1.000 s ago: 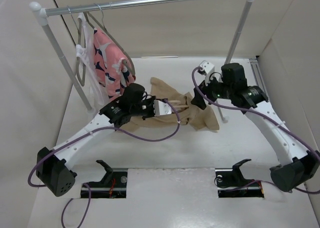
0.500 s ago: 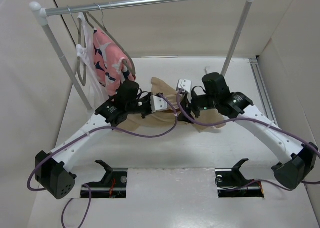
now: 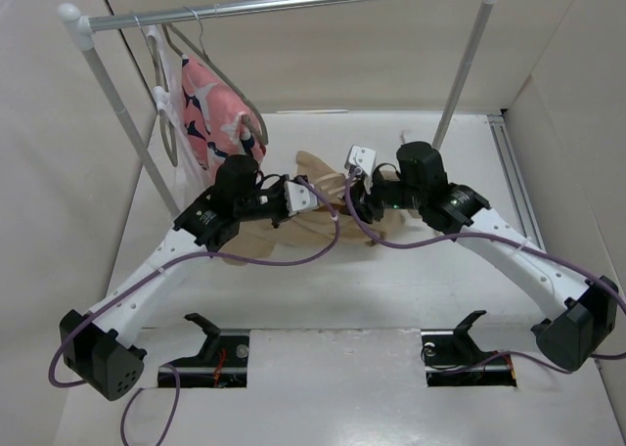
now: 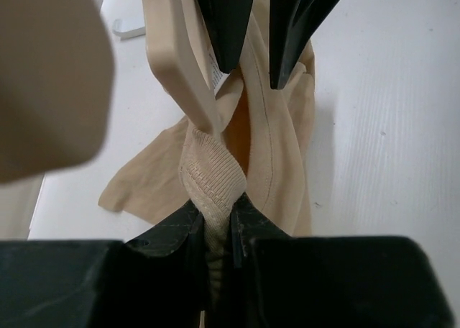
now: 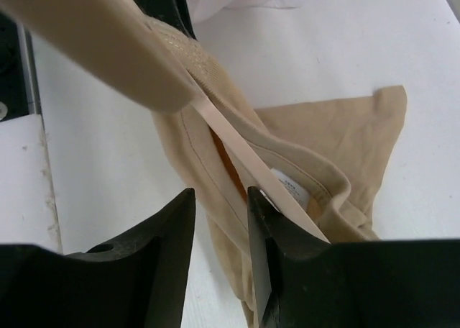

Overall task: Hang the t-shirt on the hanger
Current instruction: Place tshirt on hanger

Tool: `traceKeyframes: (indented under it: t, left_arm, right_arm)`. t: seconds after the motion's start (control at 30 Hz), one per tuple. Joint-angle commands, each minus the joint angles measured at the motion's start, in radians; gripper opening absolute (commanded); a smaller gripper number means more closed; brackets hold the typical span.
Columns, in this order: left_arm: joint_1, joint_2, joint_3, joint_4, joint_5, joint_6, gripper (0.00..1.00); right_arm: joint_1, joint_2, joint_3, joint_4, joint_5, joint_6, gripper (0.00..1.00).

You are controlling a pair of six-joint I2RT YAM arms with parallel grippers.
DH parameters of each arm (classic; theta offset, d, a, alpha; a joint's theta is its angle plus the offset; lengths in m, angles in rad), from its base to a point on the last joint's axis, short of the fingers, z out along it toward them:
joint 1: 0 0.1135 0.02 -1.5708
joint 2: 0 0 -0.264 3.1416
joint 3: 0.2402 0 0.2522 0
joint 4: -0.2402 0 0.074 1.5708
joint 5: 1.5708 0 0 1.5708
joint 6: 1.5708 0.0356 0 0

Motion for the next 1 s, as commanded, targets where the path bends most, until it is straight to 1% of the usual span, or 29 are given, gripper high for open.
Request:
traceKeyframes:
  t: [0.0, 0.1, 0.13, 0.17, 0.23, 0.3, 0.37, 0.4, 0.47, 0.53, 0.6, 0.73, 0.8, 0.87, 0.9, 0.97]
  left_arm:
    - [-0.016, -0.024, 0.020, 0.039, 0.095, 0.042, 0.00]
    - [-0.016, -0.011, 0.032, 0.039, 0.085, 0.053, 0.00]
    - [-0.016, -0.002, 0.041, 0.029, 0.085, 0.053, 0.00]
    - [-0.016, -0.002, 0.041, 0.028, 0.076, 0.062, 0.00]
    - [-0.016, 0.007, 0.041, 0.016, 0.076, 0.062, 0.00]
    - [-0.016, 0.007, 0.041, 0.016, 0.076, 0.073, 0.00]
    - [-0.016, 0.007, 0.041, 0.016, 0.076, 0.073, 0.00]
    - [-0.016, 0.007, 0.041, 0.016, 0.076, 0.073, 0.00]
    - [-0.016, 0.007, 0.041, 0.016, 0.076, 0.073, 0.00]
    - [-0.016, 0.007, 0.041, 0.016, 0.076, 0.073, 0.00]
    - [-0.016, 0.007, 0.041, 0.016, 0.076, 0.073, 0.00]
    - [-0.016, 0.007, 0.050, 0.016, 0.085, 0.064, 0.00]
    - [-0.016, 0.007, 0.050, 0.016, 0.085, 0.064, 0.00]
    - [-0.016, 0.007, 0.050, 0.025, 0.105, 0.064, 0.00]
    - [-0.016, 0.007, 0.050, 0.025, 0.105, 0.050, 0.00]
    - [-0.016, 0.007, 0.060, 0.050, 0.116, 0.009, 0.00]
  right_arm:
    - [0.001, -0.027, 0.040, 0.068, -0.068, -0.041, 0.40]
    - [0.001, -0.050, 0.087, -0.004, -0.184, -0.065, 0.39]
    - [-0.008, -0.050, 0.102, -0.027, -0.251, -0.078, 0.39]
    - [-0.008, -0.050, 0.121, -0.052, -0.281, -0.078, 0.39]
    - [-0.017, -0.041, 0.181, -0.125, -0.316, -0.090, 0.43]
    - [-0.026, -0.041, 0.216, -0.188, -0.339, -0.113, 0.43]
    - [-0.026, -0.028, 0.251, -0.215, -0.330, -0.128, 0.44]
    - [-0.026, -0.018, 0.251, -0.237, -0.284, -0.128, 0.44]
    - [-0.038, 0.001, 0.261, -0.261, -0.241, -0.157, 0.44]
    - [-0.054, 0.019, 0.261, -0.299, -0.241, -0.177, 0.44]
    - [-0.063, 0.038, 0.241, -0.325, -0.241, -0.203, 0.44]
    - [-0.063, 0.050, 0.178, -0.311, -0.221, -0.203, 0.43]
    - [-0.063, 0.050, 0.141, -0.246, -0.188, -0.172, 0.38]
    - [-0.063, 0.050, 0.132, -0.198, -0.172, -0.147, 0.34]
    - [-0.063, 0.050, 0.132, -0.163, -0.172, -0.135, 0.30]
    - [-0.054, 0.061, 0.132, -0.150, -0.137, -0.104, 0.22]
